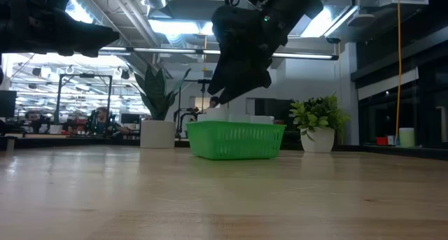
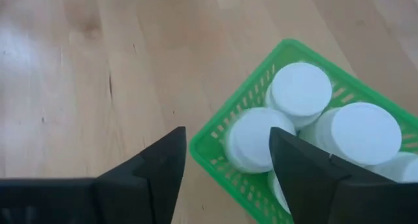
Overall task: Pick and place pill bottles into a basket
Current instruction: Return to Home Position
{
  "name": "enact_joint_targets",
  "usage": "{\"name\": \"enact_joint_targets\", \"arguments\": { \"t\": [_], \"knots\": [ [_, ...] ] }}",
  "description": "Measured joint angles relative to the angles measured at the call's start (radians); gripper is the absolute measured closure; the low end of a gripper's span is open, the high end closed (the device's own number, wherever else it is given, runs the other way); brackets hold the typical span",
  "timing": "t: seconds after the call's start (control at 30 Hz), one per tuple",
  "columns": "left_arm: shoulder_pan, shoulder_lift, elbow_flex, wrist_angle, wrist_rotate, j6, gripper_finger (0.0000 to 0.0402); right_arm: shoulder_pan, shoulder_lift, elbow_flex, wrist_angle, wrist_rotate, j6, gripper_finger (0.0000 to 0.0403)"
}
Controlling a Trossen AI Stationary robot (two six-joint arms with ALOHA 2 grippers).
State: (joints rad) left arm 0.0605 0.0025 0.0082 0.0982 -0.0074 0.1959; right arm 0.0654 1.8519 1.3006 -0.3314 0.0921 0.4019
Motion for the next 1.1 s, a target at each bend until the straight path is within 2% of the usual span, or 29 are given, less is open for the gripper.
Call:
{"name": "enact_joint_targets", "arguments": {
  "t": [0.2, 0.33, 0.47, 0.7, 0.8, 0.9, 0.97, 1.1],
  "knots": [
    [0.0, 0.0, 0.0, 0.0, 0.0, 0.0, 0.0285, 0.0, 0.0, 0.001, -0.001, 0.0, 0.012, 0.0155],
    [0.0, 0.0, 0.0, 0.0, 0.0, 0.0, 0.0282, 0.01, 0.0, 0.047, -0.008, 0.001, 0.012, 0.0149],
    [0.0, 0.0, 0.0, 0.0, 0.0, 0.0, 0.0282, 0.055, -0.032, 0.153, -0.027, 0.02, -0.03, 0.0151],
    [0.0, 0.0, 0.0, -0.001, 0.0, 0.0, 0.0281, 0.188, -0.078, 0.44, -0.27, 0.196, -0.234, 0.0166],
    [0.0, 0.001, 0.0, -0.002, 0.0, 0.0, 0.028, 0.215, -0.13, 0.484, -0.286, 0.207, -0.306, 0.0172],
    [0.0, 0.002, 0.0, -0.004, 0.0, 0.0, 0.0283, 0.199, -0.229, 0.436, -0.293, 0.212, -0.328, 0.0176],
    [0.0, 0.004, 0.0, -0.006, 0.0, 0.0, 0.0285, 0.181, -0.322, 0.354, -0.311, 0.22, -0.326, 0.0176],
    [0.0, 0.004, 0.0, -0.005, 0.0, 0.0, 0.0285, 0.14, -0.579, 0.061, -0.261, 0.227, -0.297, 0.0176]
  ]
}}
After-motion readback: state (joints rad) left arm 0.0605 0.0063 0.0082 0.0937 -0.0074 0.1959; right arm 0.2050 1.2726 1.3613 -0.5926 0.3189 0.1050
